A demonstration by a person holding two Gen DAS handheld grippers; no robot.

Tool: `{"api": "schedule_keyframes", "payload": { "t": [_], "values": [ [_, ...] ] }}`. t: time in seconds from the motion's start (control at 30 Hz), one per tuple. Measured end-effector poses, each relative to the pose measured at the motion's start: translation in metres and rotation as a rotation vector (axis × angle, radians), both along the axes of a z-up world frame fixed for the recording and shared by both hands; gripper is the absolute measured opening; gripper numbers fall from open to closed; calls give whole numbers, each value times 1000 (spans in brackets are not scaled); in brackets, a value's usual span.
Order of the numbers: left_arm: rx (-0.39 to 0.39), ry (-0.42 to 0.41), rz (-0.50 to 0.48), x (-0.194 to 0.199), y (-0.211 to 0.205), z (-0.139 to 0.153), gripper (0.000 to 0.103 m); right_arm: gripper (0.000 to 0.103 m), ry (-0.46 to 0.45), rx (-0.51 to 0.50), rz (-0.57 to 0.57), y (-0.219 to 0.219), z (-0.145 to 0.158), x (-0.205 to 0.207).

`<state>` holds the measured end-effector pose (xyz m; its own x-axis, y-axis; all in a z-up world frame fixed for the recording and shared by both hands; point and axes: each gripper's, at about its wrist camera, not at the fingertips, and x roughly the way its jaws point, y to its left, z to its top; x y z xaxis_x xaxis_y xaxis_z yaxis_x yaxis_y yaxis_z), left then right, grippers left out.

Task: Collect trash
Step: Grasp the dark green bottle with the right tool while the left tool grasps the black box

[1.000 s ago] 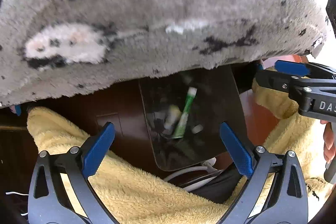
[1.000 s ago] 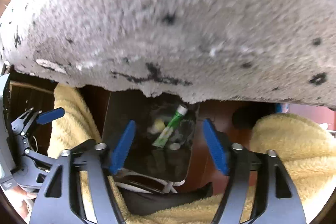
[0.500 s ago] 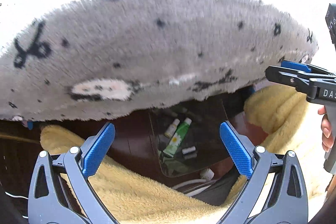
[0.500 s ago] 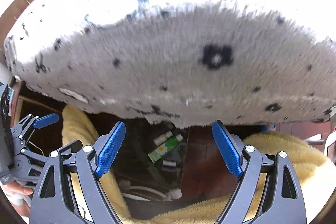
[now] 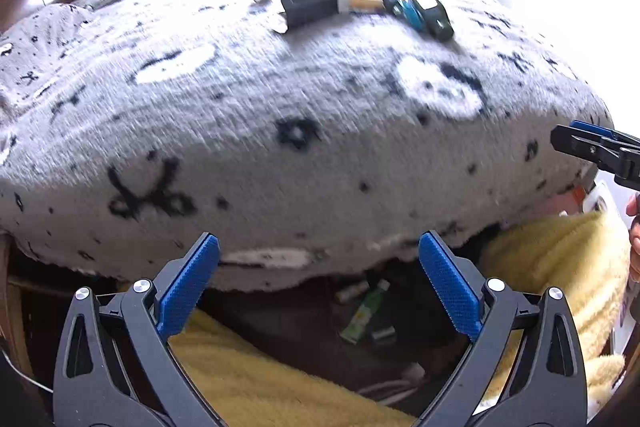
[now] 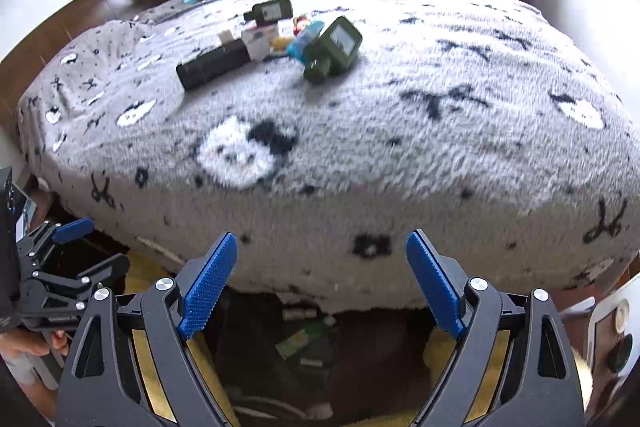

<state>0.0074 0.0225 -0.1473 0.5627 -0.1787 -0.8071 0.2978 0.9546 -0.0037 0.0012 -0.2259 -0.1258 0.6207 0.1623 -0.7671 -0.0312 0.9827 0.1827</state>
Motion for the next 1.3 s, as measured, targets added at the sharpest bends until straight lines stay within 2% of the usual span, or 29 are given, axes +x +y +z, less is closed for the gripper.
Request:
{"api": "schedule_keyframes", "payload": {
  "t": [0.27,0.63,0.8,1.03,1.13,1.3],
  "values": [
    [19,-47,26,32,8,8,95,87,-46,-36,-28,-5,17,32],
    [27,-81,43,91,2,15,95,87,-56,-60,-61,-10,17,98],
    [23,-116,30,121,-11,25,95,87,-52,-17,-89,-14,16,137],
    [62,-171,5,166,-39,35,94,87,-57,47,-119,-24,18,177],
    [82,-194,-17,181,-52,37,92,87,-49,56,-105,-25,18,191],
    [88,-172,-56,205,-68,31,75,78,4,99,-83,-29,7,210]
  ]
}}
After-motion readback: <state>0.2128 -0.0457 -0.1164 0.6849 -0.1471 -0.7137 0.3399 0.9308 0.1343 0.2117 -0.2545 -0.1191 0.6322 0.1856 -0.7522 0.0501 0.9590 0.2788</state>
